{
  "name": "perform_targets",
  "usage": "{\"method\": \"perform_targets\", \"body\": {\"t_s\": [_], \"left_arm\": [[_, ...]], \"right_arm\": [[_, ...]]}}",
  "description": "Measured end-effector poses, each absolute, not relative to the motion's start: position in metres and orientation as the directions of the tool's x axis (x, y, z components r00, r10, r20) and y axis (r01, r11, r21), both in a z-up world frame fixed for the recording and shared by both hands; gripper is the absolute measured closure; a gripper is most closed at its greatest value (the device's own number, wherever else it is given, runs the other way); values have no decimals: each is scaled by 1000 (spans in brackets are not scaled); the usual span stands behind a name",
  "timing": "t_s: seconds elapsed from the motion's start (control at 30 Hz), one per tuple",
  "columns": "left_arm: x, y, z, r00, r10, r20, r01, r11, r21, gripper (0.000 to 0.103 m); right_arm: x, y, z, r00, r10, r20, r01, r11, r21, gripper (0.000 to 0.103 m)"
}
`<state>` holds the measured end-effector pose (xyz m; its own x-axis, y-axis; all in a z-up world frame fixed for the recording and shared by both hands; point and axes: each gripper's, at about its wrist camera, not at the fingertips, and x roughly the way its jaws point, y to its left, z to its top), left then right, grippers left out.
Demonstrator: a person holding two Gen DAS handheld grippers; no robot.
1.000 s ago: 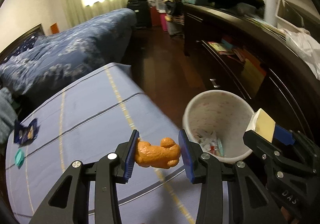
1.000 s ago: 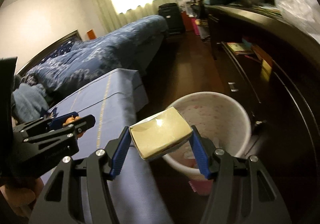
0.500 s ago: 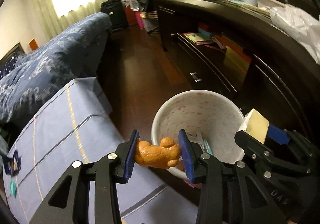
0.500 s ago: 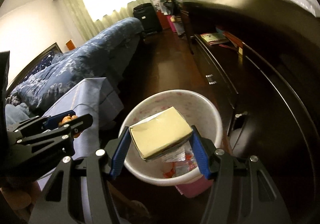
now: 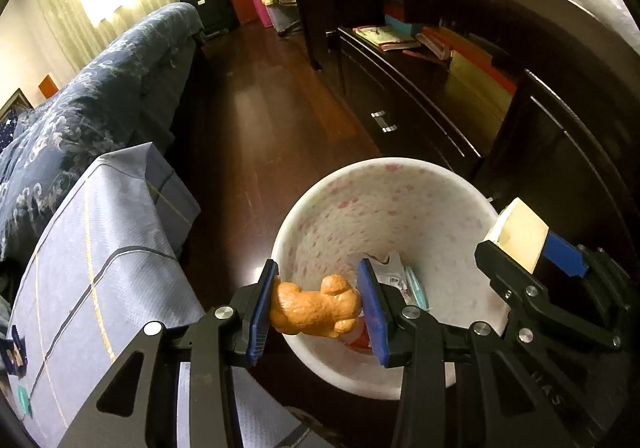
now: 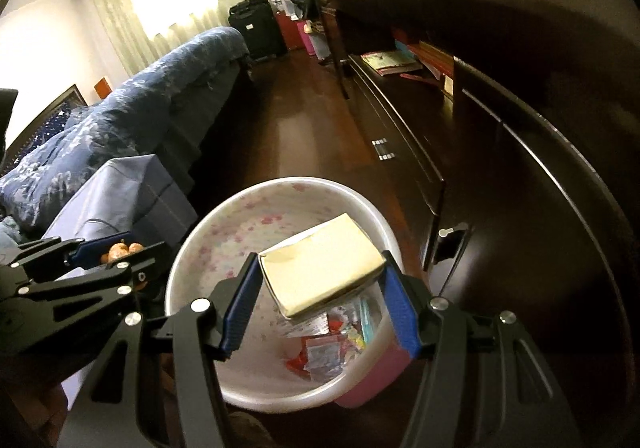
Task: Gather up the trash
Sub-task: 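Carry toy figure and cream box over the wastebasket and open both tools, then grasp the teal soap dish with left tool while right tool grasps blue snack bag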
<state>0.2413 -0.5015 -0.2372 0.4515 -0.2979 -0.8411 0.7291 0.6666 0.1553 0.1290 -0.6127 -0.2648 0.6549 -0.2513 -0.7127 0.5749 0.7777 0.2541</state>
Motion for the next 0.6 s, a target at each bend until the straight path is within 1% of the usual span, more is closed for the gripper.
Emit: {"method": "perform_targets", "body": {"t_s": [0.27,0.37,0.47,0.6], "left_arm": [[249,-500,-241,476,-275,-836,714,676,184,38],[251,-498,-239,487,-272,-830,706,683,190,35],[253,-493,-234,496,-278,-823,697,693,185,30],[255,-484,-227,510,-280,-813,683,707,185,30]], "right_arm": [[144,-616,-273,640,-244,-729,574,782,243,42],[147,-615,-272,639,-244,-730,573,784,239,42],[149,-614,-271,638,-247,-729,574,784,236,38],[148,-612,-265,640,-258,-724,575,786,228,36]]}}
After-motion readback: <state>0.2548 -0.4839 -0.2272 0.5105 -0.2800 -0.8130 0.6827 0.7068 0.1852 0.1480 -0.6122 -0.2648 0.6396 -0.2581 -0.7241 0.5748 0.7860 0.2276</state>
